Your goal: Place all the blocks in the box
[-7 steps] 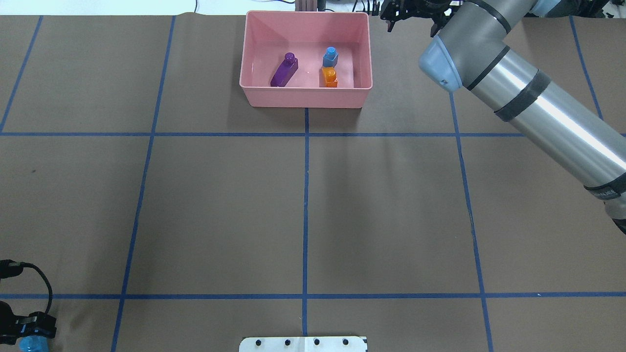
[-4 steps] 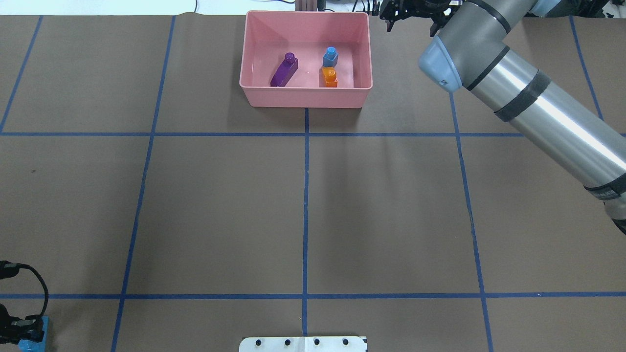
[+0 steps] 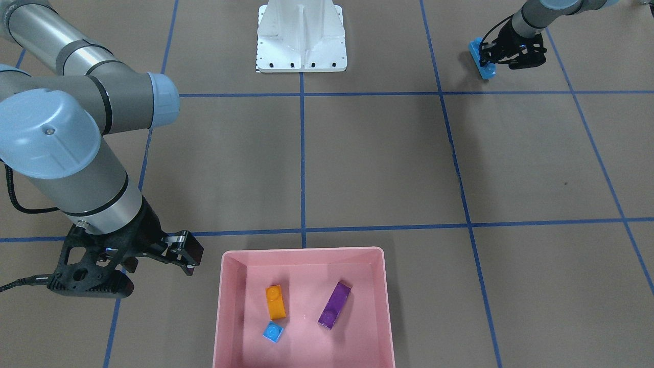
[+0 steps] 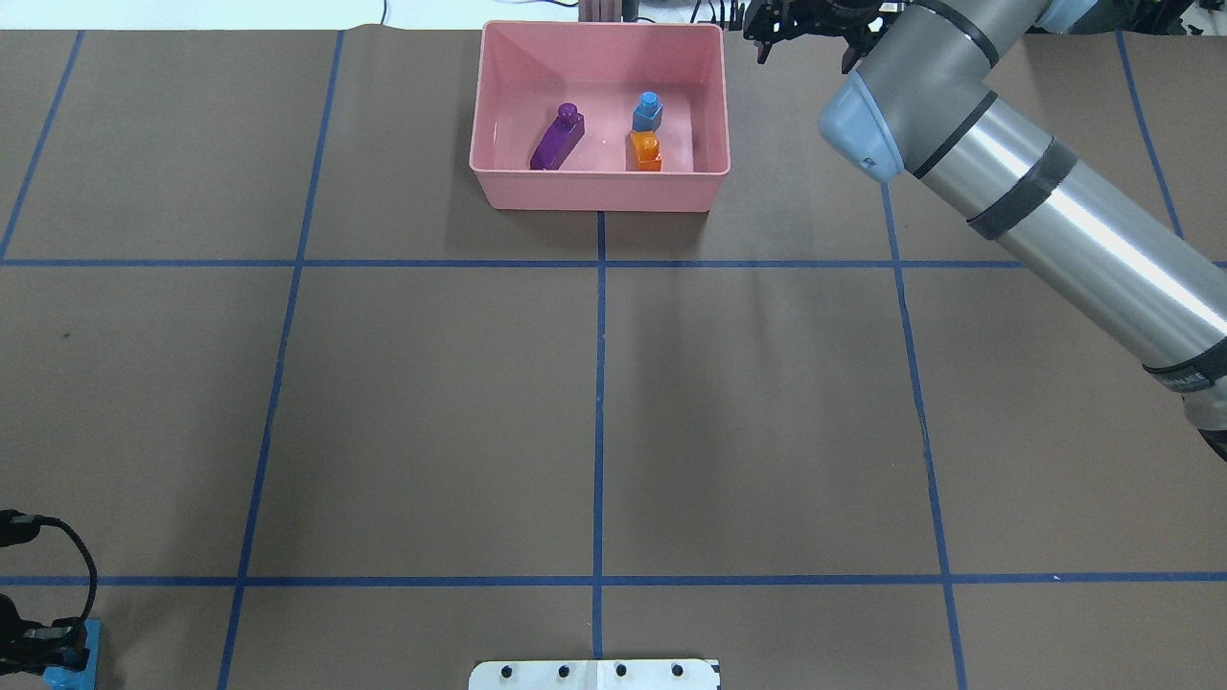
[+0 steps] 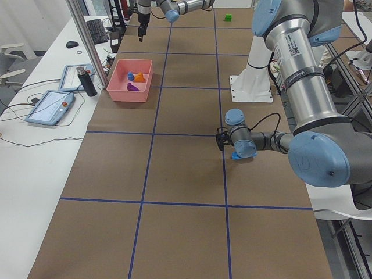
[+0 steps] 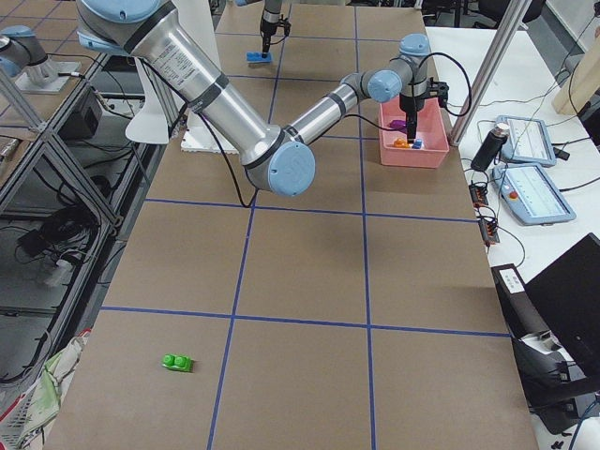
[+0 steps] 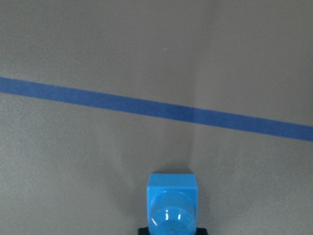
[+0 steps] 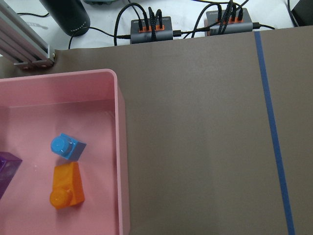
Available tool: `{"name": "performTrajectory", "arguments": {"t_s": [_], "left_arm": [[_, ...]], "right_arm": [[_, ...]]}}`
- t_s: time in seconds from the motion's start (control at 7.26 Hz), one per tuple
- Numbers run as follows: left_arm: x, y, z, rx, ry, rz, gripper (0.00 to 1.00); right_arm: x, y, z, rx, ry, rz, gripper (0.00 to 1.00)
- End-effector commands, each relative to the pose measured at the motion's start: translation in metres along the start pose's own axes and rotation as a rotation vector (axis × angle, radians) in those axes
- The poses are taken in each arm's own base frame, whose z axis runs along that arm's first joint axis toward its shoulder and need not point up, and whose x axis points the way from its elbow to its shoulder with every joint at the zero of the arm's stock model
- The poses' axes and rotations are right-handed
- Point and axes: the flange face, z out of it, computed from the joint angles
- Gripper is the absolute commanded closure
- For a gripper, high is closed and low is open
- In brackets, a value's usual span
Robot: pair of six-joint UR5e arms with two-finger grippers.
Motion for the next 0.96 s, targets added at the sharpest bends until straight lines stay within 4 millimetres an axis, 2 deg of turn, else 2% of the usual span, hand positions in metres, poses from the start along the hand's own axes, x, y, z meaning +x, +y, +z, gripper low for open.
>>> {"name": "performTrajectory", "arguments": {"t_s": [0.0, 0.14, 0.28, 0.41, 0.83], "left_arm": [[0.031, -0.007, -0.037, 0.037, 0.101, 0.0, 1.0], [0.059, -0.032, -0.057, 0.109, 0.19, -0.004, 1.0], [0.1, -0.066, -0.088, 0.201, 0.301, 0.001, 1.0], [0.142, -0.088, -0.111, 0.252, 0.354, 0.004, 1.0], [0.292, -0.179, -0.22, 0.403, 0.378, -0.094, 1.0]], "right_arm": [[0.005, -0.003, 0.002, -0.002, 0.005, -0.037, 0.0], [0.017, -0.004, 0.006, -0.006, 0.015, -0.057, 0.0], [0.026, -0.005, 0.01, -0.008, 0.022, -0.079, 0.0], [0.03, -0.008, 0.008, -0.005, 0.025, -0.081, 0.0], [0.082, -0.014, 0.023, -0.017, 0.058, -0.107, 0.0]]}}
